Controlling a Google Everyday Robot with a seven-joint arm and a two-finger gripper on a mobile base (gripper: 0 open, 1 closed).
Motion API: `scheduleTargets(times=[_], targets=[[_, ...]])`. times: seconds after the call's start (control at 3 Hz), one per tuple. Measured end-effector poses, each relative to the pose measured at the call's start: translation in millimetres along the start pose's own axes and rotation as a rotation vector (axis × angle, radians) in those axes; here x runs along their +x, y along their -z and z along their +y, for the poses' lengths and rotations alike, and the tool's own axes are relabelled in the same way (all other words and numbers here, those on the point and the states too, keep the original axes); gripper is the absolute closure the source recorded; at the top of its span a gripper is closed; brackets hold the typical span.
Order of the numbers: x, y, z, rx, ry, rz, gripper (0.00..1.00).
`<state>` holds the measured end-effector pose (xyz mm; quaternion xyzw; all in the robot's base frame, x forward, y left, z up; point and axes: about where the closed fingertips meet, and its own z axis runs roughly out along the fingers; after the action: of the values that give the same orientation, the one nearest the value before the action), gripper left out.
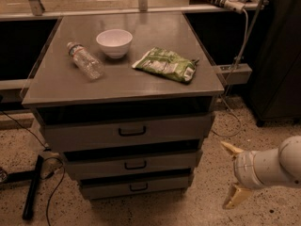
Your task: Open bottom drawer
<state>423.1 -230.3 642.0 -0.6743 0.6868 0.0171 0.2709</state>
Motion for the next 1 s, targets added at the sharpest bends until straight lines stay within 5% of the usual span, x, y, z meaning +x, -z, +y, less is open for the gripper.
scheduleTargets(times=[0.33, 1.0], targets=[[29, -37, 10, 0.028, 0.004, -0.054, 0.0], [29, -55, 17, 0.034, 0.025, -0.07, 0.0]])
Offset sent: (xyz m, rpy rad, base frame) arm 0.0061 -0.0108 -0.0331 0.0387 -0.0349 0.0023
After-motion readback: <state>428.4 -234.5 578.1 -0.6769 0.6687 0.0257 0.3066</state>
